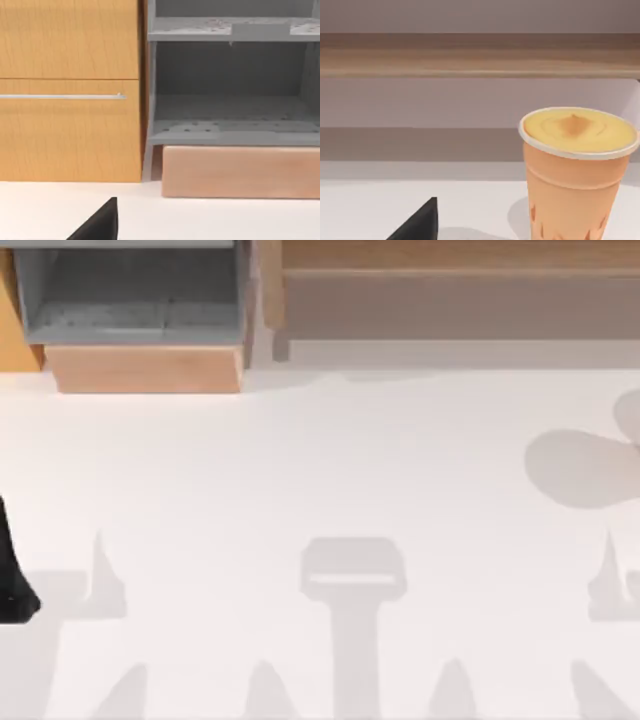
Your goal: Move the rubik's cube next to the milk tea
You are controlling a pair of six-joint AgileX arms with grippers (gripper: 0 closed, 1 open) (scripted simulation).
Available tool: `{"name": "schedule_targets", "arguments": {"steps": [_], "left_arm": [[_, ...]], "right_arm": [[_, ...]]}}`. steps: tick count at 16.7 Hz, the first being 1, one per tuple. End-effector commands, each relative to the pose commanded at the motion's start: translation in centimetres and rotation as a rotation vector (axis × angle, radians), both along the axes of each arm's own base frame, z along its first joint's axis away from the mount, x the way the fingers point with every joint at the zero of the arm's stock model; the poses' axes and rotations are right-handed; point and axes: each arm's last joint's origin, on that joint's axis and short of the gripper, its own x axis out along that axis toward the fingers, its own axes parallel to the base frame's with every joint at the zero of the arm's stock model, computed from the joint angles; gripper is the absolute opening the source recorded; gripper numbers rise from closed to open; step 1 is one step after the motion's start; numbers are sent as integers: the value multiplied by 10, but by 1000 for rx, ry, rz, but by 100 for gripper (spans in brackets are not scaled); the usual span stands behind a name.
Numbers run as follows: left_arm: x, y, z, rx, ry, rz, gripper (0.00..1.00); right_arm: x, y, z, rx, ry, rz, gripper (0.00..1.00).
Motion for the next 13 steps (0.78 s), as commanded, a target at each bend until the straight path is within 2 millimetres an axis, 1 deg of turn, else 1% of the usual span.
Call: {"name": "schedule_targets", "arguments": {"steps": [3,4,6,8,10,11,13], "left_arm": [[0,0,0,0,0,0,100],[0,0,0,0,0,0,100],[0,0,0,0,0,0,100],[0,0,0,0,0,0,100],[0,0,0,0,0,0,100],[0,0,0,0,0,0,100],[0,0,0,0,0,0,100]], "right_arm": [[0,0,3,0,-2,1,100],[0,0,9,0,-5,2,100],[2,-1,29,-1,-15,7,100],[7,-3,60,-4,-26,12,100],[20,-6,97,-6,-30,17,100],[30,-8,116,-7,-29,20,100],[59,-15,152,-9,-23,23,100]]}}
